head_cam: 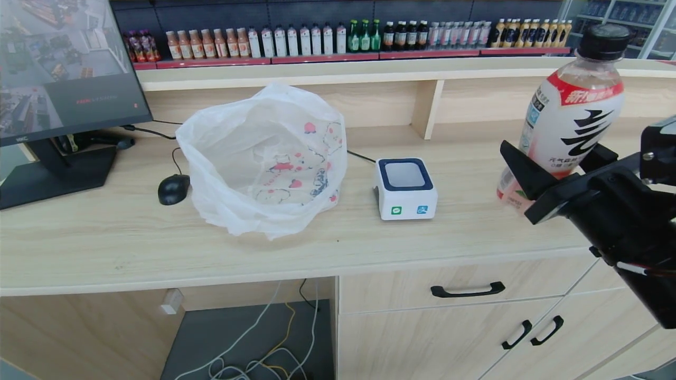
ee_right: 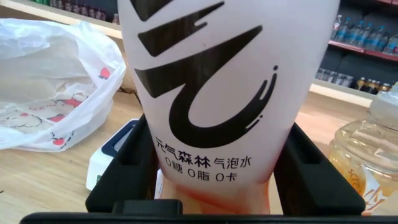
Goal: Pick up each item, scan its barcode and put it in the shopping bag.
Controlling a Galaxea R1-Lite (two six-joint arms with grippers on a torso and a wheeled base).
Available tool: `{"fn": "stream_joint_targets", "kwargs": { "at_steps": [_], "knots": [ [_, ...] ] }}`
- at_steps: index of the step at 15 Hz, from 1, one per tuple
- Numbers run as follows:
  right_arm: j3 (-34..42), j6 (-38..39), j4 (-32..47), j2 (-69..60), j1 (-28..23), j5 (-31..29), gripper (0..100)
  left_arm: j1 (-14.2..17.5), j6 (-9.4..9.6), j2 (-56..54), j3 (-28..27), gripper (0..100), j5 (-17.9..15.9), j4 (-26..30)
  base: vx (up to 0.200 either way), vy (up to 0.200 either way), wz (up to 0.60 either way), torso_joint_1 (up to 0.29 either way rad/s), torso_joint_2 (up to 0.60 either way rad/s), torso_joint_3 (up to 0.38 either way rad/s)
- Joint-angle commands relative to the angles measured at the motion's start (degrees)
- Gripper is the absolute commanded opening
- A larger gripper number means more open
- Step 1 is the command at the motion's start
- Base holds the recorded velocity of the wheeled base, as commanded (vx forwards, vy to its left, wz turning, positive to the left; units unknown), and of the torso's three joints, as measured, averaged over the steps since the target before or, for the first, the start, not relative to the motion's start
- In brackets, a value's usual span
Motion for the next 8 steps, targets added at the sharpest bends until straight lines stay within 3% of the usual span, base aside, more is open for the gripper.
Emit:
{"fn": "stream_joint_targets", "kwargs": {
  "at_steps": [1,8],
  "knots": [
    [-5.0,-0.6,2.9,0.5,0.2,0.1,0,0.0,0.0,0.0,0.0,100,0.0,0.0,0.0,0.0,0.0,0.0,0.0,0.0],
    [-21.5,-6.3,23.9,0.1,1.0,0.3,0,0.0,0.0,0.0,0.0,100,0.0,0.0,0.0,0.0,0.0,0.0,0.0,0.0]
  ]
}}
